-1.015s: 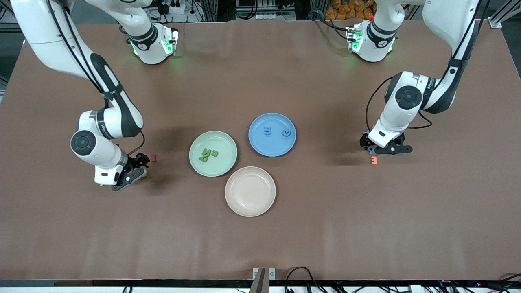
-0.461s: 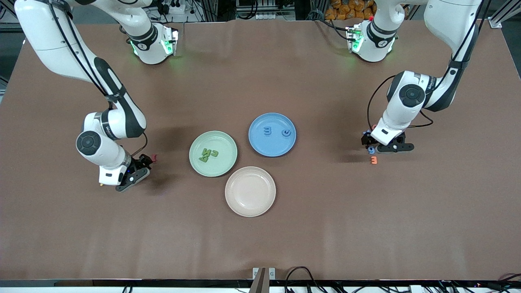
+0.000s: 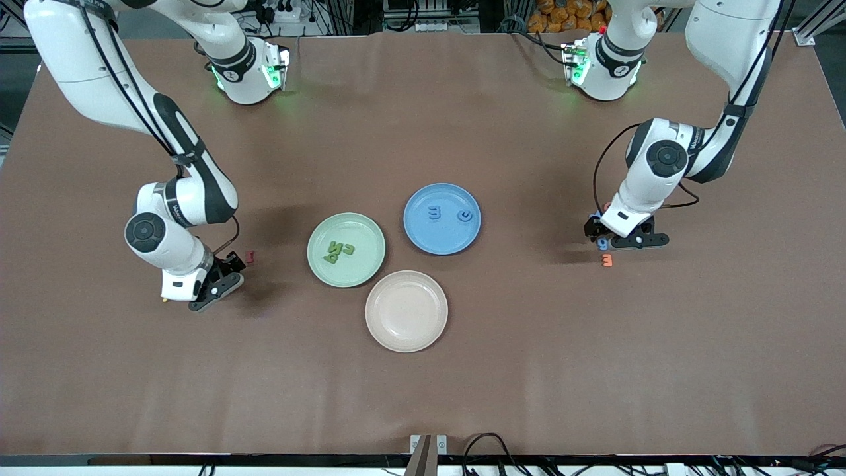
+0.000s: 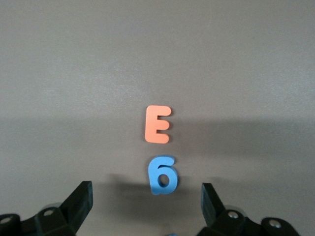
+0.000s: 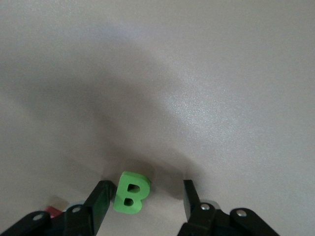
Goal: Sort letters by color into matching plates
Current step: 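Grasp the green B with the right gripper while the left gripper approaches 6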
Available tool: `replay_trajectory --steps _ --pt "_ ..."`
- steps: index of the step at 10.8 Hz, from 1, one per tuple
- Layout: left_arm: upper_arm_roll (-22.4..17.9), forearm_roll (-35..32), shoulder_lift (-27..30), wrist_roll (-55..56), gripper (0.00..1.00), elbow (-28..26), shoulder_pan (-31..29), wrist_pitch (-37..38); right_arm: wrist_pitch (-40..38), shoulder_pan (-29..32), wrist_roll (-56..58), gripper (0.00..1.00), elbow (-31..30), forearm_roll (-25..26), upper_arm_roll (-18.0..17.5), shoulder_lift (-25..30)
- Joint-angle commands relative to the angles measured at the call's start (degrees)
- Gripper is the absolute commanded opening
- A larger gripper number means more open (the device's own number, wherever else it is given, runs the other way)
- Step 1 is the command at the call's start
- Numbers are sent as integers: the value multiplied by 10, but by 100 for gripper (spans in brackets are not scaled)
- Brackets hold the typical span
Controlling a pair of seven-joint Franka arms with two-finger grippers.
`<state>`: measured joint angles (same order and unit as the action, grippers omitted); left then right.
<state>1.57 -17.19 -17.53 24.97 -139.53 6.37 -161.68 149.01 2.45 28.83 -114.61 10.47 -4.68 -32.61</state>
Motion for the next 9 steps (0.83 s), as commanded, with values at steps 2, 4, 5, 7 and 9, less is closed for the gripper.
replay_trajectory --steps 2,4,5,7,9 --pt "0 18 -16 -19 81 -2 1 -25 6 8 2 49 0 15 -7 -2" --pt "0 19 -17 -19 77 -1 1 -29 6 8 2 36 0 15 -7 -2" --pt "0 18 -18 -19 74 -1 1 -29 6 8 1 34 0 15 -7 -1" --pt "0 18 -22 -19 70 1 1 -29 6 8 1 31 1 15 -7 -1" --pt "0 19 -24 -27 65 4 0 -30 0 8 0 28 1 15 -7 4"
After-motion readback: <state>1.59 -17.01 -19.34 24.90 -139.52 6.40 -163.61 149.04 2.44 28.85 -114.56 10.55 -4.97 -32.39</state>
